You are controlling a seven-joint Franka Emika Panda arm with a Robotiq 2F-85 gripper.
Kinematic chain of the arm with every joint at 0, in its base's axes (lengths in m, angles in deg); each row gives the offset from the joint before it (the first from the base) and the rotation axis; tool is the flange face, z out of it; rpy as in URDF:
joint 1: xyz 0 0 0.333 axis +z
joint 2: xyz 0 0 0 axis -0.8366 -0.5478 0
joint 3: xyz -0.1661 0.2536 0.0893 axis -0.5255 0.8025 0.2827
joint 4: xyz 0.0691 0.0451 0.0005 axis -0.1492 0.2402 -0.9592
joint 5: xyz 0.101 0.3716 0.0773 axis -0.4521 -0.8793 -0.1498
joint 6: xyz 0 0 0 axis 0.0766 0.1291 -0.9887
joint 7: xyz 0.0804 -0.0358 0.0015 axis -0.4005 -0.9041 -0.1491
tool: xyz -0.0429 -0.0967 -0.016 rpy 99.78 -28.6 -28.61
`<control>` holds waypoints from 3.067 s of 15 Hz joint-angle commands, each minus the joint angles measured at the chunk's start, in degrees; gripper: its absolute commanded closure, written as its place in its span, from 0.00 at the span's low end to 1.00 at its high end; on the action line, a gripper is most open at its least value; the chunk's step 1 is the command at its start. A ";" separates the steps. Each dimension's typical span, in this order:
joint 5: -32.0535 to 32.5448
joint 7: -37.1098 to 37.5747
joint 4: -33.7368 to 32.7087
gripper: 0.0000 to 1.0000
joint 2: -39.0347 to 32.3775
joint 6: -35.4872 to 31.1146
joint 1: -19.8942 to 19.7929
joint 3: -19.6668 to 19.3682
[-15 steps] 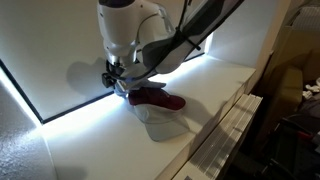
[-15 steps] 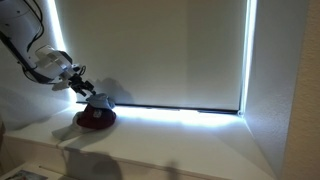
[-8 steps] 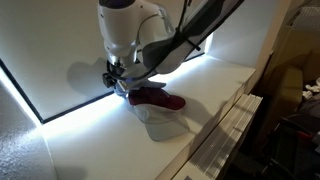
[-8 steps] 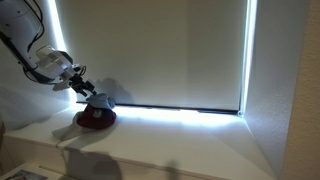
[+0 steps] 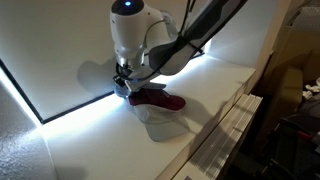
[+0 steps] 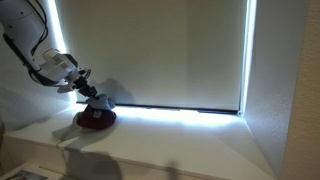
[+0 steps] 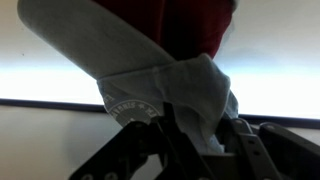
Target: Move the grey cap to the right then back to the left
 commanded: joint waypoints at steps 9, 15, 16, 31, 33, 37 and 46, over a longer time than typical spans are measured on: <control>10.88 23.33 7.80 0.98 11.96 5.70 7.46 -9.40; 12.44 35.20 22.52 0.98 28.99 25.37 1.28 -3.49; 11.65 36.88 24.94 0.98 31.31 27.57 -0.27 -2.67; 26.64 82.97 46.65 0.98 37.95 16.63 -22.04 -7.05; 32.07 92.00 48.20 0.98 38.86 21.24 -20.50 -4.88; 29.53 84.20 45.96 0.98 46.80 34.08 -18.10 -0.35; 25.85 64.11 29.75 0.98 37.54 0.77 -20.66 -6.23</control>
